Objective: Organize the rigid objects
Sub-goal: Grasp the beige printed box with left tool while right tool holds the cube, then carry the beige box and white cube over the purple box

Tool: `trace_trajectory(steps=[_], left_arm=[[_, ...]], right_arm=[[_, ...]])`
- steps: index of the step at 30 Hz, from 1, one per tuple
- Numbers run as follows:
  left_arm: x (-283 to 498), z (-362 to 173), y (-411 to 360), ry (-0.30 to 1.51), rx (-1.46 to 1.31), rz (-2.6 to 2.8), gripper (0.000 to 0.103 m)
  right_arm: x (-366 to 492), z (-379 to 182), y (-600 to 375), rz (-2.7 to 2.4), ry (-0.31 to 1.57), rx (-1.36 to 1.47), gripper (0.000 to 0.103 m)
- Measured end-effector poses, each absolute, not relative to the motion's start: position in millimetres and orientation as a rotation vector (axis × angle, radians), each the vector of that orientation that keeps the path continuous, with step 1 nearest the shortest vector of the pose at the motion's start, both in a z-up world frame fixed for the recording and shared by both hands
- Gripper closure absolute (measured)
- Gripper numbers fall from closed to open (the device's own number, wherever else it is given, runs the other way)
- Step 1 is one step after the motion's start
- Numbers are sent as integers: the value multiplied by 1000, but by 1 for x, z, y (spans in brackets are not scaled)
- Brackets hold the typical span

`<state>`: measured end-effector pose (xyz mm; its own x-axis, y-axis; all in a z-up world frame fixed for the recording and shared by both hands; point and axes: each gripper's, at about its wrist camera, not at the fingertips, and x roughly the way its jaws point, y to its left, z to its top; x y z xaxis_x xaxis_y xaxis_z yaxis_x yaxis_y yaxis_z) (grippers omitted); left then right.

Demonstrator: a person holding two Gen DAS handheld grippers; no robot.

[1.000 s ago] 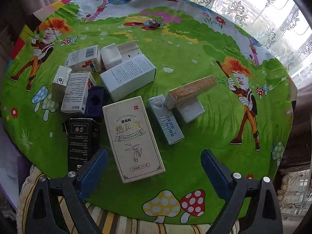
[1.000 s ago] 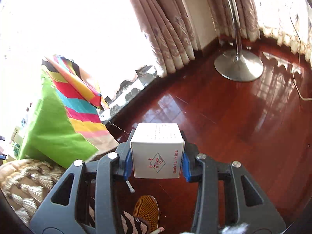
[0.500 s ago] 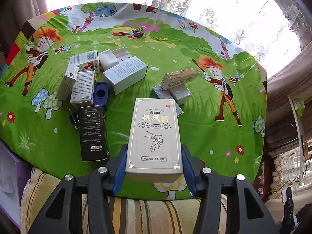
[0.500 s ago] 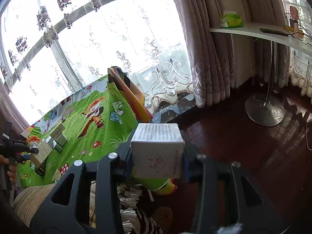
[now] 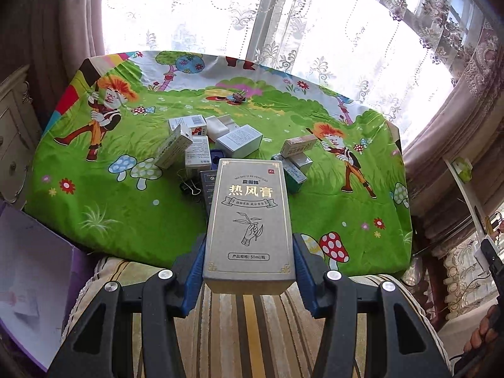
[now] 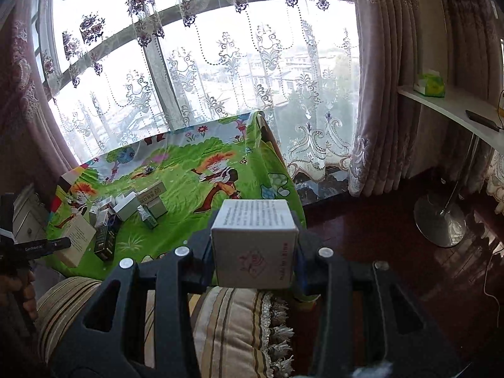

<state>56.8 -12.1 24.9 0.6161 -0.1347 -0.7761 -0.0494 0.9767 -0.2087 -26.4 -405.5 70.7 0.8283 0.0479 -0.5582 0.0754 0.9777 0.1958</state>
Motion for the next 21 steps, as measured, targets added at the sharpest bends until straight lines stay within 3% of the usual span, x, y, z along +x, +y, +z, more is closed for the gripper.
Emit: trace_trajectory(steps=[14, 21], left_arm=[[6, 34, 92, 799, -352, 75, 51], [-16, 31, 121, 788, -425, 108, 51]], right_arm=[[-13, 106, -311, 130, 612, 17, 59], [-90, 137, -342, 97, 657, -47, 59]])
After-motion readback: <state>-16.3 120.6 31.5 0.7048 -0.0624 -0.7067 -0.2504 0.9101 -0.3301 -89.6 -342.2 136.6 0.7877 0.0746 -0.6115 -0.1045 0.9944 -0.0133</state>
